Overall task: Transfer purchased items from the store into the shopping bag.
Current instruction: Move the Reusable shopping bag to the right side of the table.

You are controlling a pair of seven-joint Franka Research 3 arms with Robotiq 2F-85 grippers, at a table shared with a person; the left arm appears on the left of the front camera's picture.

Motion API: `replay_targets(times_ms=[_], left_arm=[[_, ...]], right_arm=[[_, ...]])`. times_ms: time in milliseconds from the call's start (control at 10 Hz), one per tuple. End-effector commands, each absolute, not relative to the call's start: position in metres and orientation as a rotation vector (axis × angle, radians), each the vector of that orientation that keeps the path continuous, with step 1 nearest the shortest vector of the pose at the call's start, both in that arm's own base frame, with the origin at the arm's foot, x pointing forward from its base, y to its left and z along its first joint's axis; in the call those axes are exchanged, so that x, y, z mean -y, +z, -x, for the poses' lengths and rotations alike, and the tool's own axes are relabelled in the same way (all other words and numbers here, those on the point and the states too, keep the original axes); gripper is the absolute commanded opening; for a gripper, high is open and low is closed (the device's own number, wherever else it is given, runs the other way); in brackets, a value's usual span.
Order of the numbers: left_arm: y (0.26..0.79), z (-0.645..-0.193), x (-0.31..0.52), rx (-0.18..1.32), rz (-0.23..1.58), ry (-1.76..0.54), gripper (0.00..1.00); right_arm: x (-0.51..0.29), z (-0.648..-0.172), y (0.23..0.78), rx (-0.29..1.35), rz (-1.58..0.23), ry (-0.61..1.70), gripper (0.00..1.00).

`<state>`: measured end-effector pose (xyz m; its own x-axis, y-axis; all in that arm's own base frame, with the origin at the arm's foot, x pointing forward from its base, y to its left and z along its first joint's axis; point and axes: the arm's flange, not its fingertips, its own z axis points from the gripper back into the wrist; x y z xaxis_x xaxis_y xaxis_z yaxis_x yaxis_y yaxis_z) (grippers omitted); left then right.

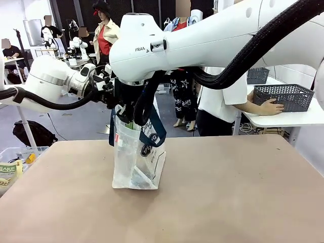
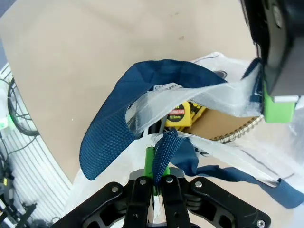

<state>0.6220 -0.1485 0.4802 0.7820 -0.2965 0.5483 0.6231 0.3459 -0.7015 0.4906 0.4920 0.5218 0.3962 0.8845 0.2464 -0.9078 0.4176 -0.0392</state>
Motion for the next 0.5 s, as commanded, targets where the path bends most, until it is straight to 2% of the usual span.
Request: replay_targets(times_ms=[0,200,400], left_arm=[[0.483,-0.632,0.146,0.365,1.139,-0.645,0.17],[0.481,-0.636,0.146,0.357,1.156,-0.667,0.56],[0.477,-0.645,0.147,0.363,1.179,-0.670,0.56]], right_arm=[[-0.502,-0.496,0.524,0.227,-0.084,1.158,0.00],[-0.505,-0.497,0.524,0.224,-0.084,1.154,0.00],[-0.509,-0.497,0.524,0.215,-0.083,1.154,0.00]])
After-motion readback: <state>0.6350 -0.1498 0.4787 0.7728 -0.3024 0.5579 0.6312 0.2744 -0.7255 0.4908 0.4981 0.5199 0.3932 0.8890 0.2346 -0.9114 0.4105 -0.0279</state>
